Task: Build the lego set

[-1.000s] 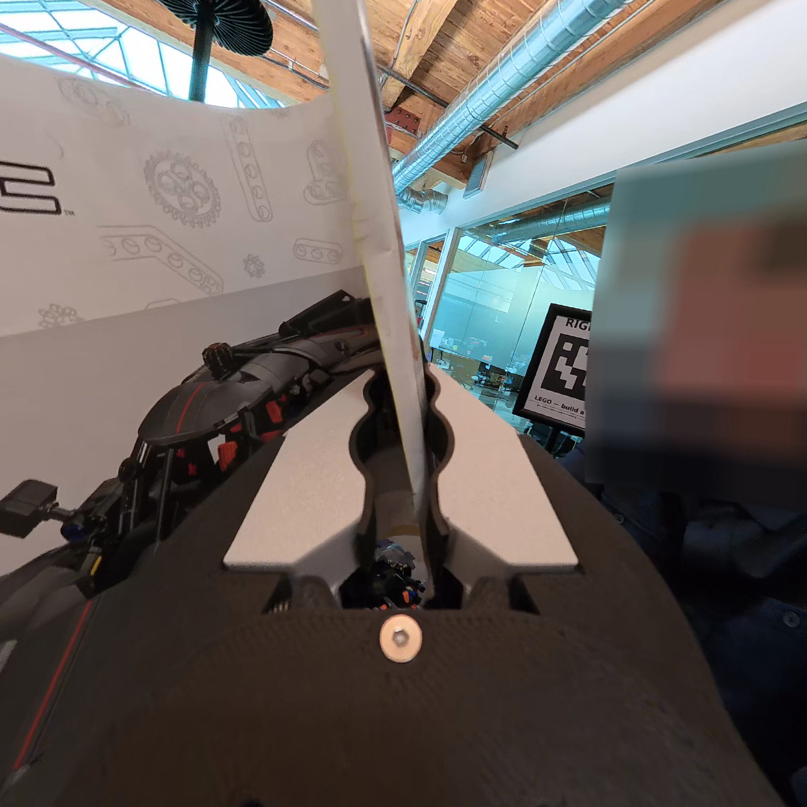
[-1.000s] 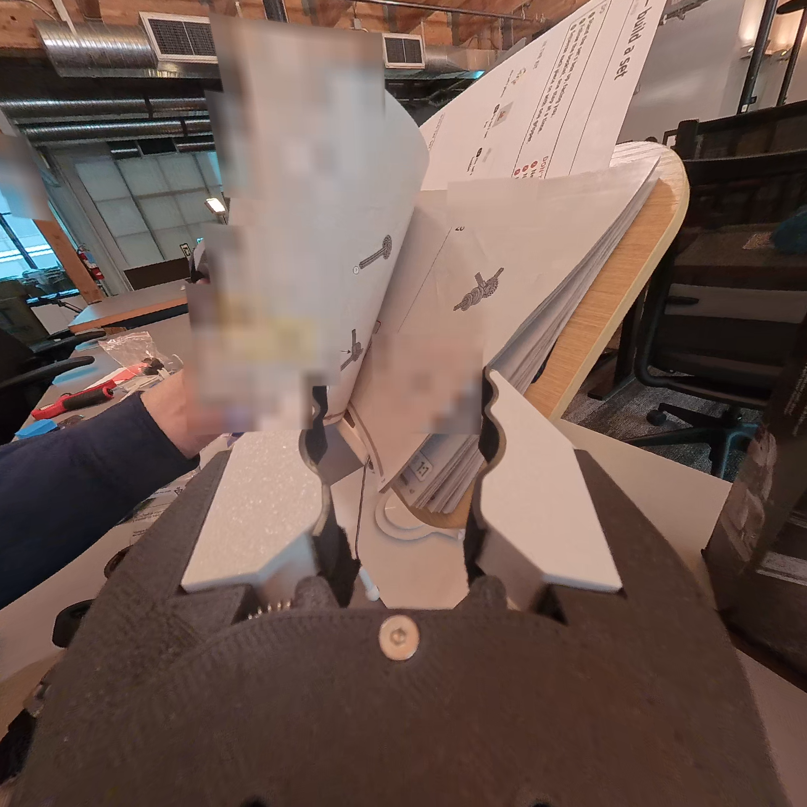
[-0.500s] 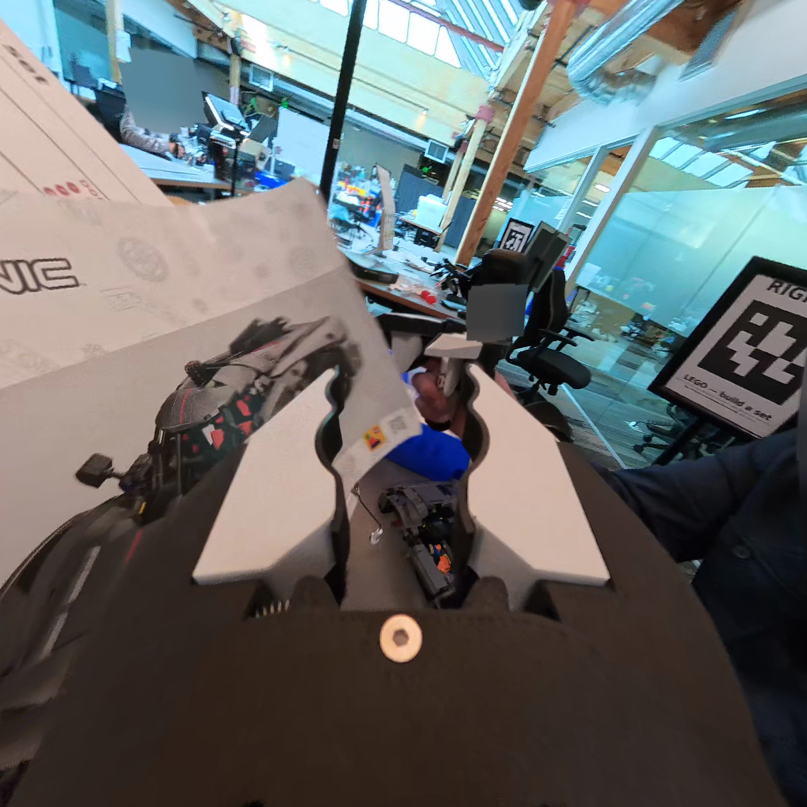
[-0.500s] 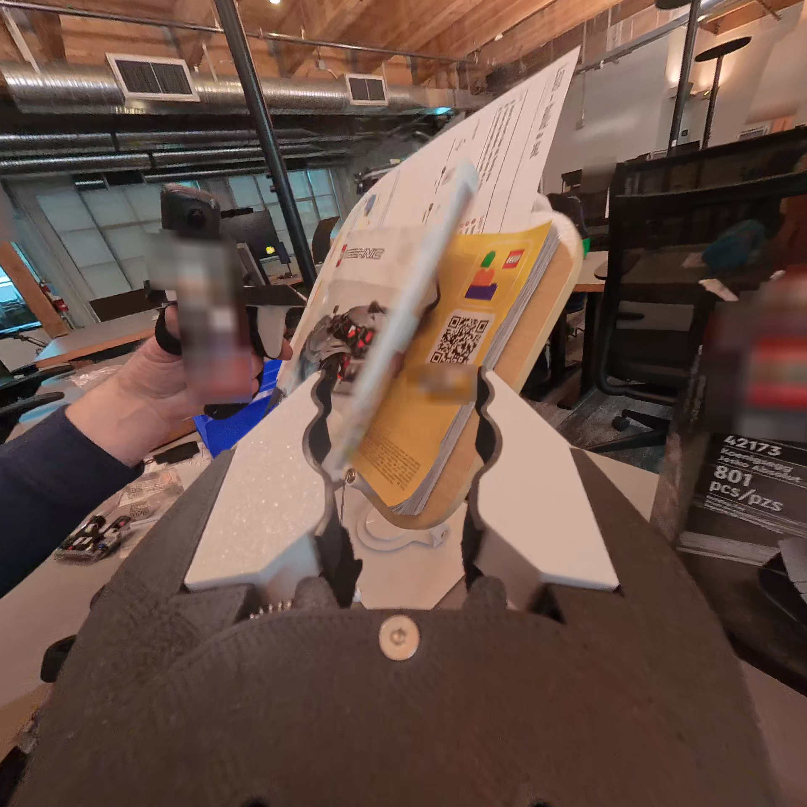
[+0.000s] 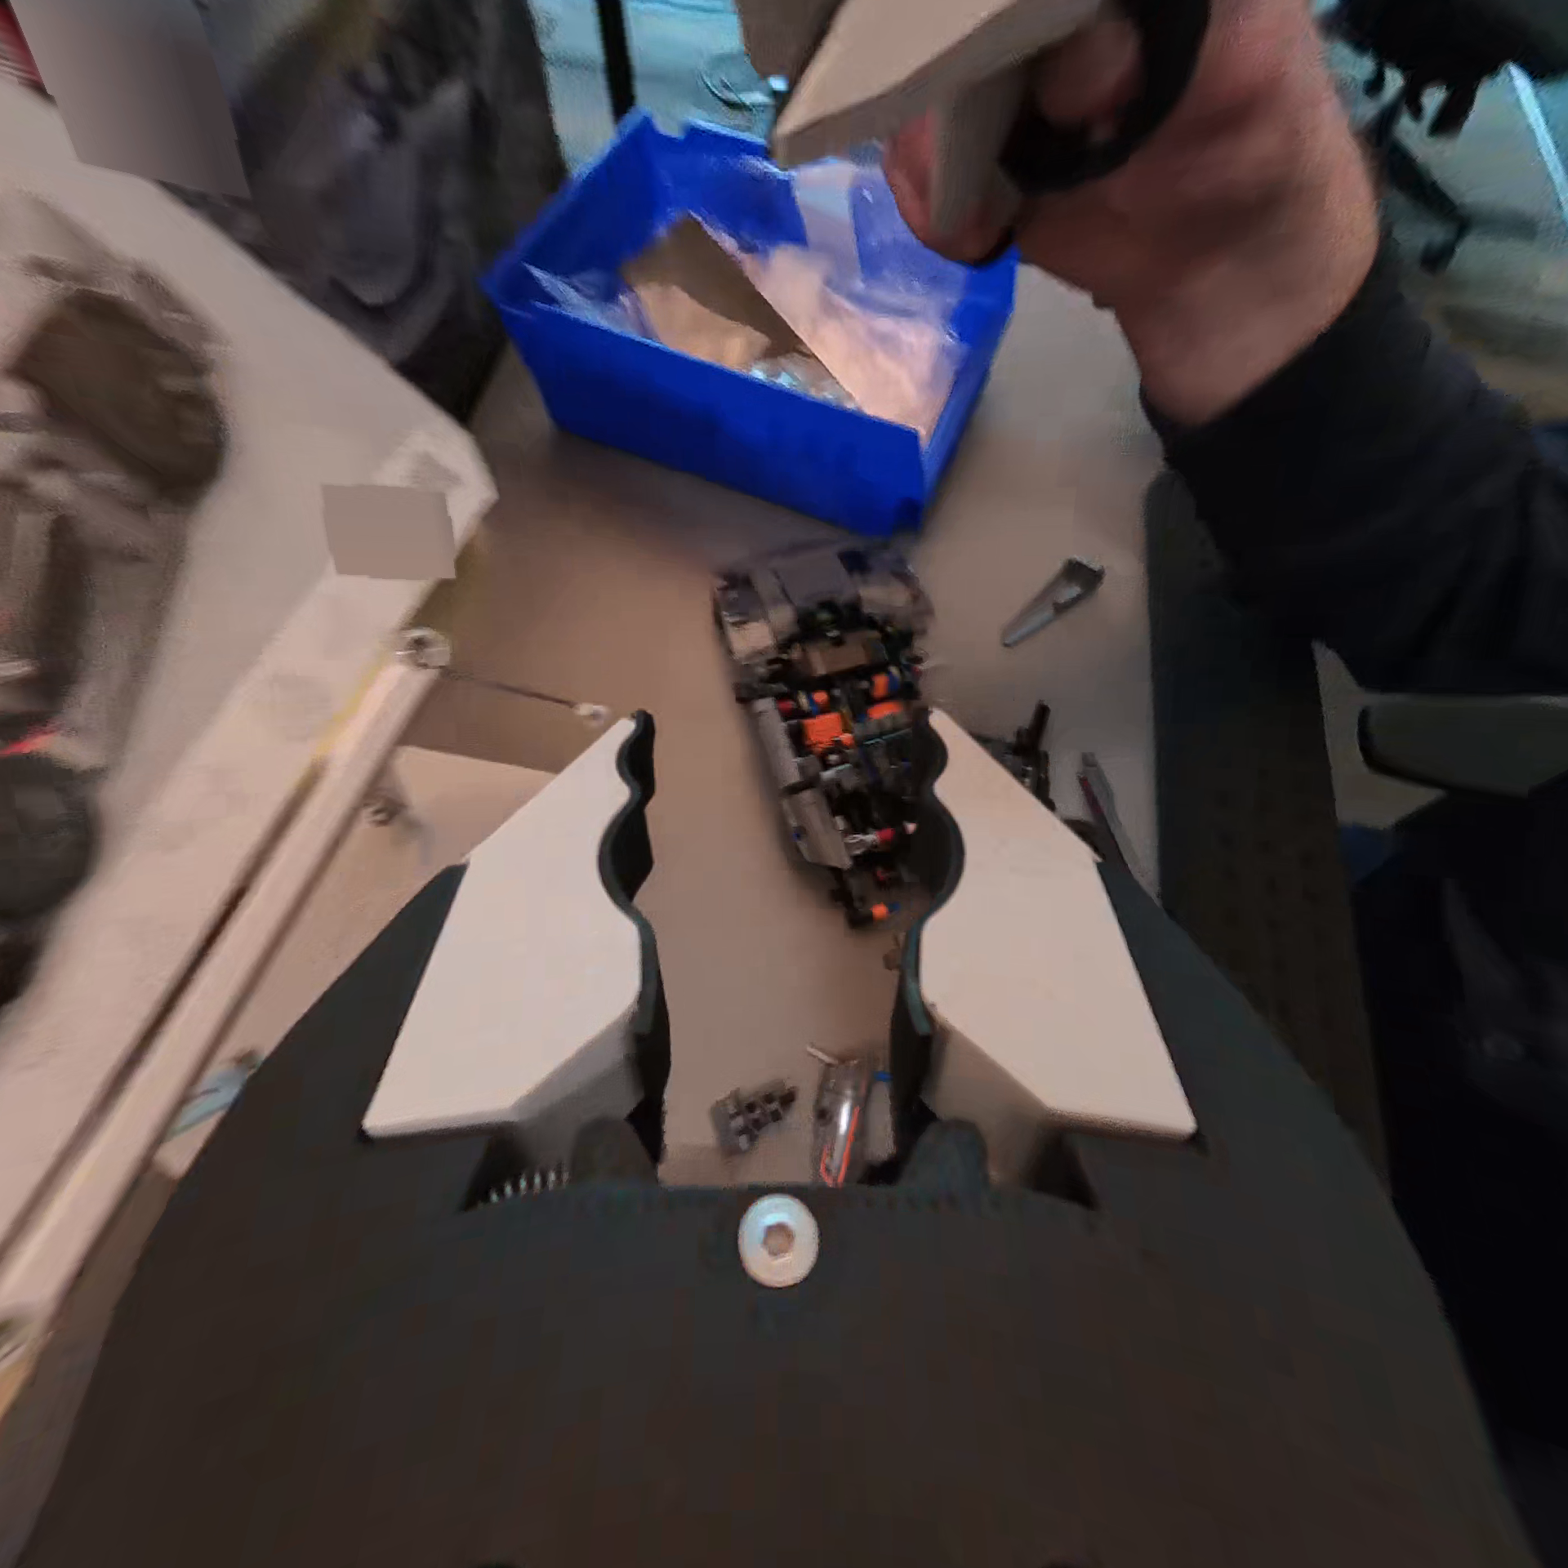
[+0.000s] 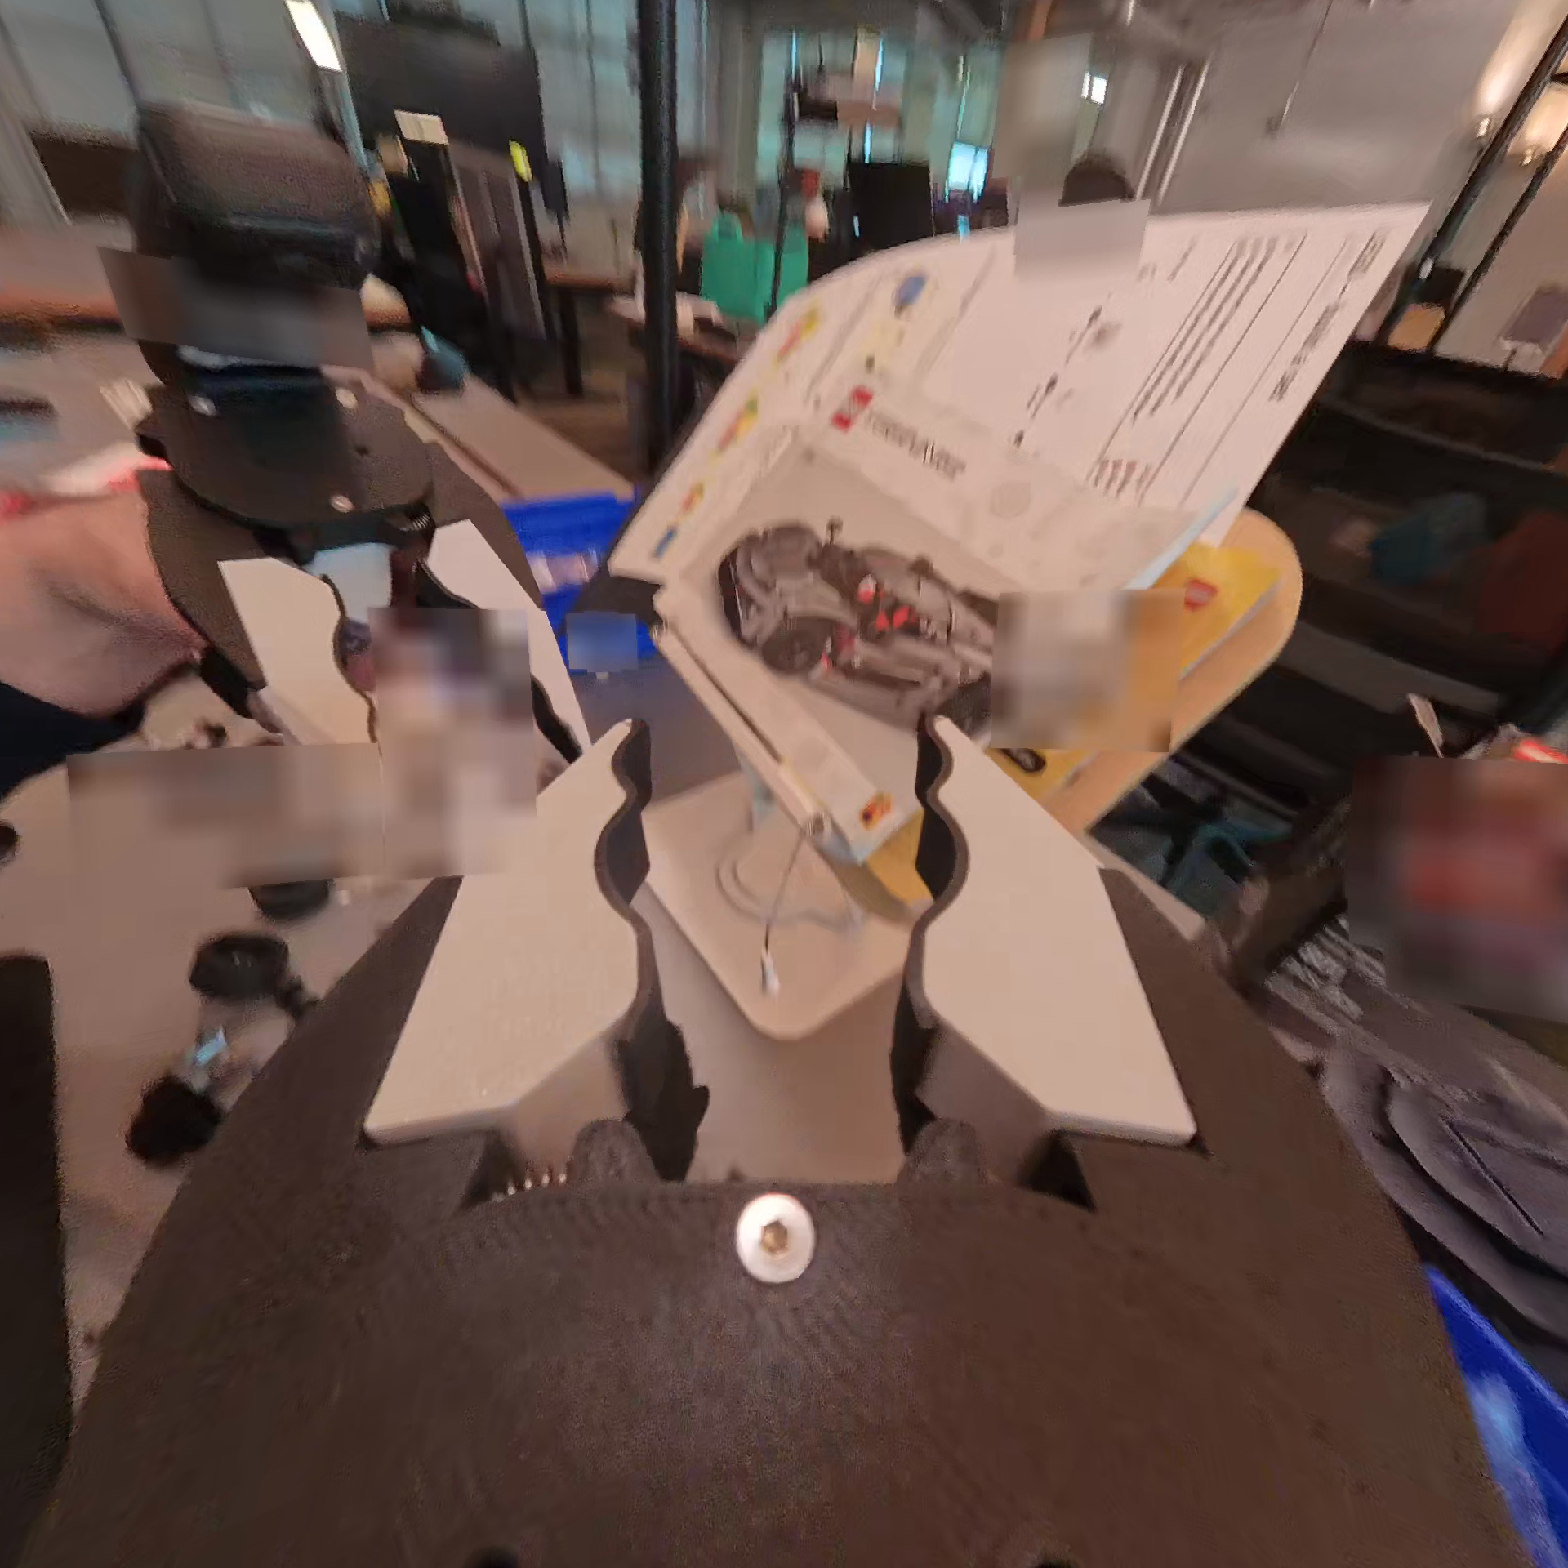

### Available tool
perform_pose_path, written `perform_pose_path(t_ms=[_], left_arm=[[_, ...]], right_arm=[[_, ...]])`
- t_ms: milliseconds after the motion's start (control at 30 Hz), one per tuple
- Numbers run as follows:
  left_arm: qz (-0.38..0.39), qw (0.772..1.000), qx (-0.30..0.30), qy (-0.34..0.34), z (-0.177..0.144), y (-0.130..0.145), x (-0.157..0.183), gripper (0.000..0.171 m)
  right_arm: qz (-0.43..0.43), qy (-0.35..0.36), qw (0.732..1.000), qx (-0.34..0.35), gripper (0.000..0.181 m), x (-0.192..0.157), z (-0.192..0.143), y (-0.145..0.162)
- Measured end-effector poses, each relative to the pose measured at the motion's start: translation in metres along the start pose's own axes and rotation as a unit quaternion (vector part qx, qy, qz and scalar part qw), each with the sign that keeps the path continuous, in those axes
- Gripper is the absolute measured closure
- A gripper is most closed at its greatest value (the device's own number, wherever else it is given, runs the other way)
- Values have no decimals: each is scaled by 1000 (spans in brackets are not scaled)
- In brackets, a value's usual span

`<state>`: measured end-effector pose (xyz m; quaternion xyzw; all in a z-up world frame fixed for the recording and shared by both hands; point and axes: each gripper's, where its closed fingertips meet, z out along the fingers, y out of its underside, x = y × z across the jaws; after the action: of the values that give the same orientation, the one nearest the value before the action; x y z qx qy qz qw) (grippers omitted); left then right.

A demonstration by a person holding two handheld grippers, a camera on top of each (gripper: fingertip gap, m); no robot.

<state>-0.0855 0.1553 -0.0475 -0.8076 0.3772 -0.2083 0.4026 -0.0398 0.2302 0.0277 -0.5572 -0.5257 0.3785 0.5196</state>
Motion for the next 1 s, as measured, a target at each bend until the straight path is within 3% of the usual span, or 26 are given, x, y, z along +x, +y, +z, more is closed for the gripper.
perform_pose_path(t_ms=[200, 267, 467, 533, 767, 900, 1000], left_arm=[[15, 992, -110, 53, 92, 39, 47, 111], [16, 988, -152, 36, 116, 57, 48, 111], [14, 977, -201, 66, 152, 91, 71, 114], [16, 978, -206, 41, 153, 97, 66, 118], [3, 980, -196, -21, 105, 106, 47, 126], [1, 980, -187, -61, 52, 108, 38, 125], [9, 967, -221, -124, -4, 127, 22, 124]], right_arm=[[-8, 7, 988, -152, 123, -23, -40, 84], [-2, 9, 983, -186, 123, -32, -52, 114], [34, -25, 975, -216, 126, -74, -71, 176], [37, -42, 971, -234, 126, -90, -71, 196], [-3, -103, 948, -301, 125, -140, -61, 250], [-52, -94, 933, -343, 122, -151, -41, 271], [-75, -70, 934, -342, 127, -146, -27, 270]])
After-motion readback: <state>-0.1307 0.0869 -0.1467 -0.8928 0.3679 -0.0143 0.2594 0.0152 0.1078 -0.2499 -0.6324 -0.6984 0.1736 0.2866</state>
